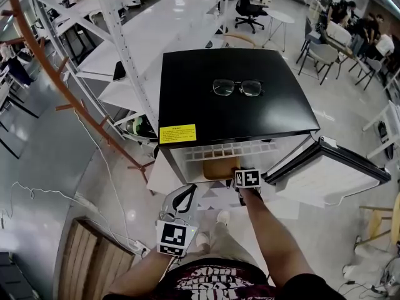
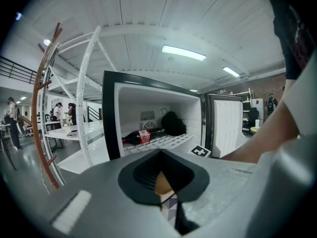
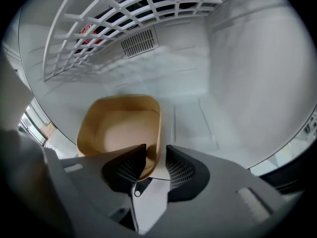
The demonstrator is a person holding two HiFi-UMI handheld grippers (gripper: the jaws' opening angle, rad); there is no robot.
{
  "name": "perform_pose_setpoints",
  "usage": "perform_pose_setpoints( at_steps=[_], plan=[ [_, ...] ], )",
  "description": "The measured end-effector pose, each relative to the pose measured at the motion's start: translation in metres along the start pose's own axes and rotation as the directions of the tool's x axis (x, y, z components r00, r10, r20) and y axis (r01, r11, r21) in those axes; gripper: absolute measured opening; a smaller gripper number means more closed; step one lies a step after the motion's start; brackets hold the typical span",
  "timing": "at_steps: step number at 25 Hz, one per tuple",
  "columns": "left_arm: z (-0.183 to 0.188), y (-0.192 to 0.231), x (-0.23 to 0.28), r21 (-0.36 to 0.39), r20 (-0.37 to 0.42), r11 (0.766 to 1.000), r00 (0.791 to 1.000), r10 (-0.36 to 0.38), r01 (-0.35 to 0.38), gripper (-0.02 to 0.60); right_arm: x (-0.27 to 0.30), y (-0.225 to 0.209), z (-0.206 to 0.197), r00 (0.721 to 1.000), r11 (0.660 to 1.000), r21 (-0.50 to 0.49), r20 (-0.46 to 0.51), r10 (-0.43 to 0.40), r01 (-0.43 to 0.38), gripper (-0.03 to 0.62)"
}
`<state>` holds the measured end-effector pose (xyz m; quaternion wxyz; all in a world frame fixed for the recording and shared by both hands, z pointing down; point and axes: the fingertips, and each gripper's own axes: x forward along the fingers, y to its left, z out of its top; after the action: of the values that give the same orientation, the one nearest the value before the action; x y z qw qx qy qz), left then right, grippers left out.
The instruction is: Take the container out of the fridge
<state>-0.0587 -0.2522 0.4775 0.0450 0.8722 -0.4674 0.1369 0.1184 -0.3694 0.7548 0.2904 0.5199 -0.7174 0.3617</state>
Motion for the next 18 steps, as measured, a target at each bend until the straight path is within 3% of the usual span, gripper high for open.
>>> perform_pose_setpoints(
  at_steps=[2,5,18],
  plan=[
    [-0.002,0.0,-0.001,0.0,-0.006,1.0,1.0,-0.005,0.005,0.0,0.001,0.003,0.0,1.0,1.0,0.021,0.012,0.011,-0.011,0.112],
    [-0.004,0.0,-0.004,-0.002,-0.009,1.0,1.0,-0.006,0.006,0.0,0.001,0.006,-0.002,1.0,0.999,0.035,0.015,0.023,-0.024,0.084],
    [-0.004,0.013,-0.008,-0.015,-0.011,1.0,1.0,0.001,-0.001,0.0,-0.026,0.008,0.002,0.996,0.989,0.138,0.08,0.048,-0.058,0.052]
  ],
)
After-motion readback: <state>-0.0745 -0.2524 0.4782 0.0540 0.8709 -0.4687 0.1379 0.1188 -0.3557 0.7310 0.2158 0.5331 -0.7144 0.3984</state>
